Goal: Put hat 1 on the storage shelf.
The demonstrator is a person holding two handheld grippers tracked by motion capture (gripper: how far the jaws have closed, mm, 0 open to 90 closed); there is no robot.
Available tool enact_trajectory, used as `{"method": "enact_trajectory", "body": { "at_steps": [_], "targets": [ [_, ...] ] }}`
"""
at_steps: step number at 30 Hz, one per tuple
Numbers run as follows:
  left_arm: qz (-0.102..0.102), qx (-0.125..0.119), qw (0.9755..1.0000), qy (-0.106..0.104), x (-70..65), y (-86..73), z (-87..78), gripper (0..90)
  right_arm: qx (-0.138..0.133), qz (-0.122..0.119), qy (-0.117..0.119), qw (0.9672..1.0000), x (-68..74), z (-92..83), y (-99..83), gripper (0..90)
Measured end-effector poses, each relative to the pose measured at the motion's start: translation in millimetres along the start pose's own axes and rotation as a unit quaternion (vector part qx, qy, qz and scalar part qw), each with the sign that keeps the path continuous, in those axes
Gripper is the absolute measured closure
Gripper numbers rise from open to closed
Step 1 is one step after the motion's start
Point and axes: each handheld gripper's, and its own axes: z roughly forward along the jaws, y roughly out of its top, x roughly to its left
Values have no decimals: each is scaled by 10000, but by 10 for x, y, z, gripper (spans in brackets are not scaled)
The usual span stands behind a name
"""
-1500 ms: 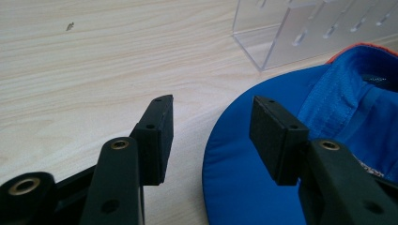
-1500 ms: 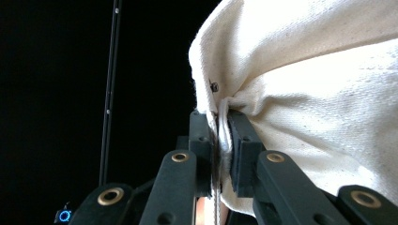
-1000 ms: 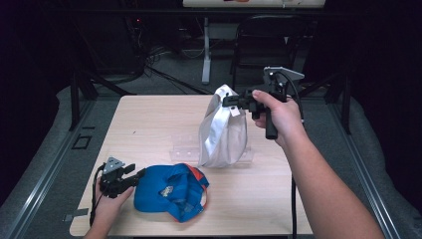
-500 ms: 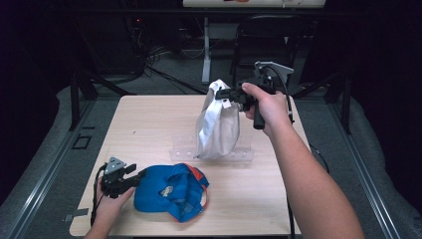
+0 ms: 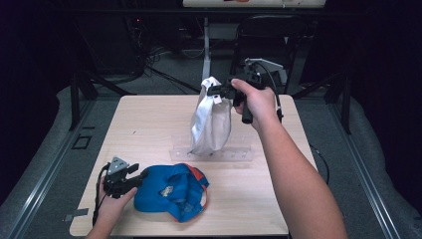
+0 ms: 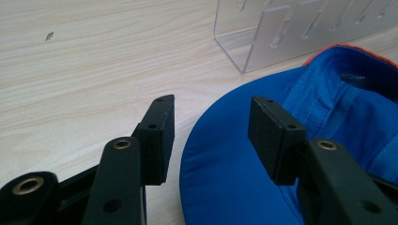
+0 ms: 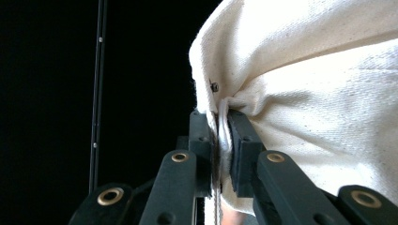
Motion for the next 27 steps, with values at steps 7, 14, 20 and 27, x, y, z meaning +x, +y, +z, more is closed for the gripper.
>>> {"method": "enact_trajectory", "body": {
  "at_steps": [7,14,20,27],
  "targets": [
    [28,-67,10000,-8,-17,7,2,517,16,34,-88,10000,-31,100,41,817],
    [182,-151,9996,-157,-124,81,-32,514,14,60,-113,9999,-59,176,70,817],
    [475,-226,9980,-360,-303,218,-29,504,-19,39,-114,9999,-64,238,81,817],
    [1029,-219,9930,-540,-571,427,53,510,-31,9,-72,10000,-52,326,70,816]
  ]
}}
